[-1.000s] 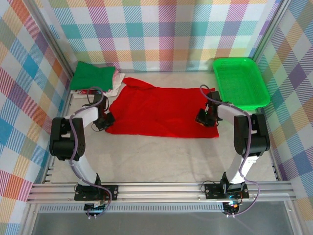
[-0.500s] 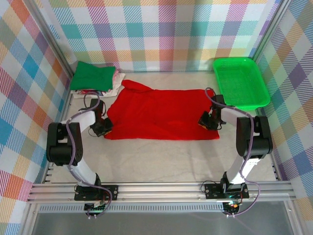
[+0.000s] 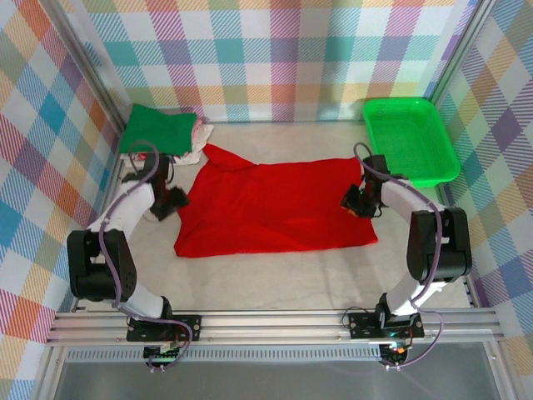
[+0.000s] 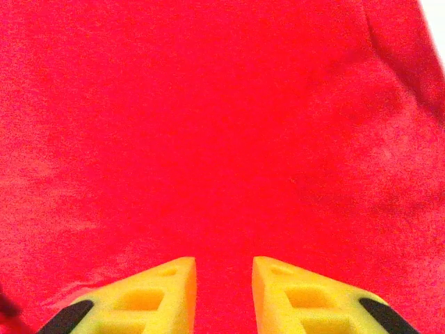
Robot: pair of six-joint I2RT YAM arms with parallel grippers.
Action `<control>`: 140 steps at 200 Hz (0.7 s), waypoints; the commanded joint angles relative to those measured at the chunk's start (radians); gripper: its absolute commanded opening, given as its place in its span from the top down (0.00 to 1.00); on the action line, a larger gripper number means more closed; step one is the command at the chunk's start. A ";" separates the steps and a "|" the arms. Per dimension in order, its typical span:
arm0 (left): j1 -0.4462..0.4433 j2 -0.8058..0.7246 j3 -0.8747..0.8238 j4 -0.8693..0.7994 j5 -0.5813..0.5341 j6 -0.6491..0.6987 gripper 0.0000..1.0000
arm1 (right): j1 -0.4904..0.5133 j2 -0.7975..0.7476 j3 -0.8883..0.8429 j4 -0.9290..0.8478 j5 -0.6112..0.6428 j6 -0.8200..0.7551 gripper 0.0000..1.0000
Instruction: Fold and stack the t-shirts
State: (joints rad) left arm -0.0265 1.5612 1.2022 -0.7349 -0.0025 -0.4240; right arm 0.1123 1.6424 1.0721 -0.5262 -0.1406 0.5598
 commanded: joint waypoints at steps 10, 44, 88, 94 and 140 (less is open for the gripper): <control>-0.083 0.214 0.312 0.001 -0.029 0.060 0.47 | 0.072 0.002 0.134 0.009 0.045 -0.047 0.71; -0.087 0.481 0.546 0.052 0.061 -0.013 0.47 | 0.107 0.054 0.206 0.049 0.015 -0.043 0.70; -0.087 0.749 0.805 0.032 0.115 -0.070 0.44 | 0.114 0.083 0.234 0.043 0.020 -0.077 0.69; -0.086 0.770 0.821 0.042 0.119 -0.078 0.44 | 0.115 0.085 0.235 0.039 0.021 -0.080 0.69; -0.087 0.876 0.932 0.060 0.136 -0.096 0.49 | 0.115 0.083 0.225 0.049 0.013 -0.081 0.68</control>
State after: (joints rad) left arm -0.1154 2.4157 2.0651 -0.6781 0.1093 -0.4988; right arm 0.2260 1.7252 1.2739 -0.4759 -0.1204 0.5007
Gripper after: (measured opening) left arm 0.516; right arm 0.317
